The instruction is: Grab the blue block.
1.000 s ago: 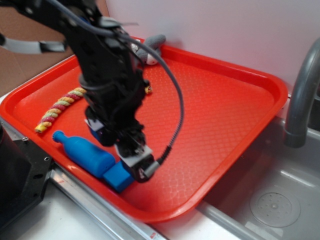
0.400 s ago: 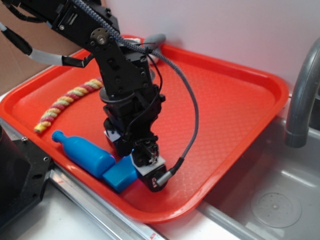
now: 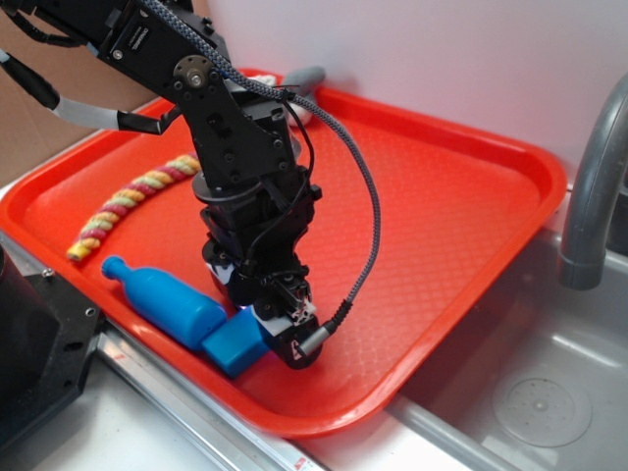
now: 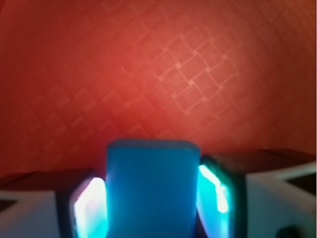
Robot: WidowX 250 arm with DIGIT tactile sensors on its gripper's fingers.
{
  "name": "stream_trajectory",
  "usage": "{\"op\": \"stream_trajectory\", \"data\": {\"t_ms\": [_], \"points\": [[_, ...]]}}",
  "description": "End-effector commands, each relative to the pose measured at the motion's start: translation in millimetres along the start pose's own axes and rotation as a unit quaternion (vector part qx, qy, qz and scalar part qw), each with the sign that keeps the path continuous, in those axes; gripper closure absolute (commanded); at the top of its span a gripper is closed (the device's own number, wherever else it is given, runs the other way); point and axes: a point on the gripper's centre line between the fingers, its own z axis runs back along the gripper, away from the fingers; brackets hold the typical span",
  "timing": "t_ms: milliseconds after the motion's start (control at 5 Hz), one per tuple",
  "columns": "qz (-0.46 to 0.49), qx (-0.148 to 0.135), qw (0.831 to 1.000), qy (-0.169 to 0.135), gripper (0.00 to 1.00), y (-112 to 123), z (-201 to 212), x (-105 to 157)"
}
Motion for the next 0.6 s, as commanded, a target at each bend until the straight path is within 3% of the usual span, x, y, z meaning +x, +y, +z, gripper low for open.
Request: {"op": "stream_trajectory", "data": {"t_ms": [0, 200, 400], "points": [[0.032, 0.014, 0.998, -0.049, 1.00, 31, 76, 10], [0.088, 0.023, 0.992, -0.090, 1.00, 75, 131, 10], [0.111, 0.018, 0.988, -0.105, 1.00, 112, 178, 6]]}}
